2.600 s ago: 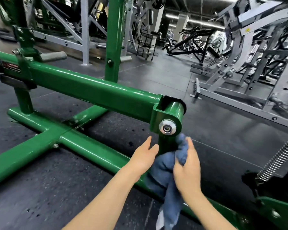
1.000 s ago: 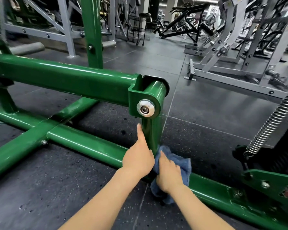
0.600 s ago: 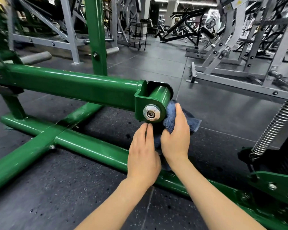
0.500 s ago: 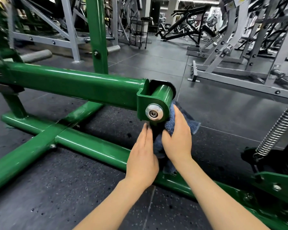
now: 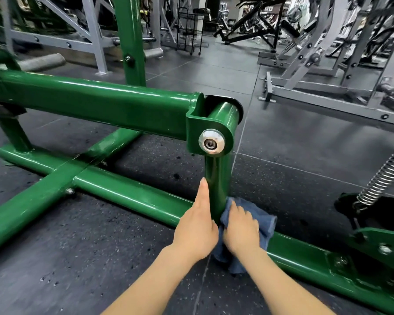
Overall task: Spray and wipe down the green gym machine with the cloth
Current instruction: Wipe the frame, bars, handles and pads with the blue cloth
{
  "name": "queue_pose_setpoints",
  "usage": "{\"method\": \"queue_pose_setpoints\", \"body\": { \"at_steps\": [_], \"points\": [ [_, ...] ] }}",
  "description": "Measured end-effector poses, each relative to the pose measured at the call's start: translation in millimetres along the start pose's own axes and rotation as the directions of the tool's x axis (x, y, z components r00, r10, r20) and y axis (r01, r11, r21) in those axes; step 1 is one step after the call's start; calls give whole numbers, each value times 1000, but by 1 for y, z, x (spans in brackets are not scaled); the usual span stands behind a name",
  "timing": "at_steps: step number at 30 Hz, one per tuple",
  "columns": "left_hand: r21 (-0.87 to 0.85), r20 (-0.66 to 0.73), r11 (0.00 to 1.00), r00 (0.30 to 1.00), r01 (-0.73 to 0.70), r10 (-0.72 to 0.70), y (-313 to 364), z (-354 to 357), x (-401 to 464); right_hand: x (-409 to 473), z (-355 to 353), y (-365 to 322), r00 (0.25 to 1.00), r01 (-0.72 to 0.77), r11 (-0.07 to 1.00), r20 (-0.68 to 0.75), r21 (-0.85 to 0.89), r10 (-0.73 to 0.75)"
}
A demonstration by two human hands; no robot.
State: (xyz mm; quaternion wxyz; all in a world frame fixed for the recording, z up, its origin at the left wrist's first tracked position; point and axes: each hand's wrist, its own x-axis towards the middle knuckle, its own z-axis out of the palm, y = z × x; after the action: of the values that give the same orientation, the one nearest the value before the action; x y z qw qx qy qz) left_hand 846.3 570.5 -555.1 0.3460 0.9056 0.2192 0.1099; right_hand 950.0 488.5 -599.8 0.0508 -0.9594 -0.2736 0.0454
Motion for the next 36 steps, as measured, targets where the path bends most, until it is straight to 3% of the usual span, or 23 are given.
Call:
{"method": "queue_pose_setpoints", "body": {
  "at_steps": [3,7,11,14,17,21,26,30,36],
  "points": [
    [-66,-25,996,998,56,-57,3,-5,-2,-16,-7,-11,995,16,1000,-104,6,-15],
    [-167,-93,980,988,104,-120,4,-22,9,-30,-37,-13,930,155,948,-366,279,-44],
    [-362,-194,915,946,178,-260,8,-42,27,-40,-90,-42,678,491,824,-717,282,-159],
    [-480,-268,854,893,203,-363,8,-55,37,-36,-110,-59,571,560,807,-793,186,-213],
    [-515,-253,828,883,222,-394,-1,-58,38,-32,-80,-49,595,462,881,-701,-104,-394],
    [-379,-54,870,931,316,-361,-23,-40,33,-26,-36,-24,713,428,822,-419,-375,-562],
    [-289,182,910,950,298,-254,-31,-14,24,-24,-1,3,693,499,771,-353,-394,-629],
    [-175,374,920,888,350,-267,-27,7,16,-33,37,33,719,593,714,-157,-372,-678],
    [-111,404,916,860,386,-313,-36,13,6,-28,21,53,890,449,814,103,-370,-444]
  ]
}}
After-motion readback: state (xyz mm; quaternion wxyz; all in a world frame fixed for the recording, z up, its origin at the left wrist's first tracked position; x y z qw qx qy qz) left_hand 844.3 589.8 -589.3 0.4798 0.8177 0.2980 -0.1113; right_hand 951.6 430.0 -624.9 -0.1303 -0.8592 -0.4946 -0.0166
